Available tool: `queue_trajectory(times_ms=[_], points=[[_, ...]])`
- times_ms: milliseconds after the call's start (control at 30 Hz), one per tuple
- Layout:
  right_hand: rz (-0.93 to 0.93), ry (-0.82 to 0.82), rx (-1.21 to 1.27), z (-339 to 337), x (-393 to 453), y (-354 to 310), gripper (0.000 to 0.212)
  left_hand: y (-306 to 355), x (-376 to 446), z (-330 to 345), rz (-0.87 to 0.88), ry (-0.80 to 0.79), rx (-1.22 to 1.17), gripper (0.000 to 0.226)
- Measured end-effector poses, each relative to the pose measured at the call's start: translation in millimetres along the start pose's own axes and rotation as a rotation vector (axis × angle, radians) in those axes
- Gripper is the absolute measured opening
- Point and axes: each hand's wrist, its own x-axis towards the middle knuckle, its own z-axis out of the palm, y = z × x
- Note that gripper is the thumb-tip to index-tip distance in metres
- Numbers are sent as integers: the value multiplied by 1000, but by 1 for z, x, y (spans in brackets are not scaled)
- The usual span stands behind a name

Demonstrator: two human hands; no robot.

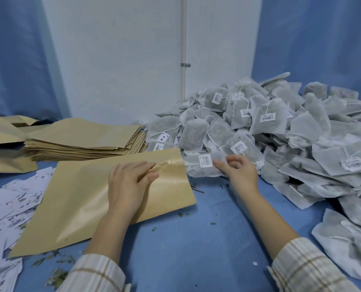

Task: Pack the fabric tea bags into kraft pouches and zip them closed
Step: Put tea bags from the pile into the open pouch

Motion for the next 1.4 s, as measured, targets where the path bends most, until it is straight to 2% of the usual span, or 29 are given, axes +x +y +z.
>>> queue_trajectory(times_ms=[67, 133, 200, 267, 300, 333, 367, 400, 433, 467, 500, 567, 633, 733, 800, 900, 967, 1067, 1200, 1300, 1367, 1400], points=[[-17, -81, -17, 12, -6, -3, 26, 5, 0, 2, 6, 14, -35, 24], [-35, -242, -107, 29, -12, -7, 18, 16, -1, 7, 53, -8, -73, 23], [-14, -519, -199, 43, -20, -11, 46, 23, -1, 12, 97, -21, -97, 22], [-22, -669, -281, 46, -21, -14, 49, 21, -1, 12, 85, -9, -89, 22], [-46, -657, -283, 43, -20, -15, 44, 17, -1, 11, 68, -2, -62, 23], [-75, -575, -265, 40, -18, -16, 34, 13, -1, 9, 47, 7, -30, 23], [-133, -421, -304, 35, -13, -12, 20, 10, -1, 8, 25, 18, -4, 24], [-202, -230, -445, 29, -6, -7, 16, 9, -1, 8, 5, 30, 13, 24], [-269, -68, -678, 20, 0, -2, 23, 9, -1, 8, -9, 39, 25, 25], [-306, 7, -922, 11, 6, 5, 31, 9, -1, 8, -17, 43, 39, 25], [-288, 16, -1096, 2, 11, 12, 38, 8, -1, 9, -22, 42, 54, 25], [-160, -38, -1181, -8, 18, 23, 47, 7, -1, 9, -36, 30, 68, 27], [-174, -35, -1064, -11, 22, 27, 39, 5, -2, 9, -46, 15, 67, 28], [-281, 57, -685, -11, 20, 18, 22, 5, -3, 9, -45, 23, 67, 28], [-175, -11, -360, -7, 15, 10, 12, 5, -2, 9, -56, 45, 68, 27], [37, -137, -61, 0, 6, -1, 19, 4, -3, 8, -66, 67, 54, 26], [115, -187, -22, 3, 3, -5, 21, 6, -3, 7, -63, 72, 20, 26], [166, -380, -7, 9, -2, -14, 8, 16, -5, 10, -1, 59, -34, 25], [106, -607, -161, 23, -9, -24, 15, 39, -16, 22, 164, 10, -79, 25], [212, -722, -23, 24, -14, -22, 15, 45, -19, 26, 204, 23, -56, 24], [196, -735, 0, 19, -11, -21, 11, 42, -17, 25, 165, 31, -23, 24], [154, -656, -5, 16, -7, -20, 12, 39, -16, 24, 139, 37, -6, 24]])
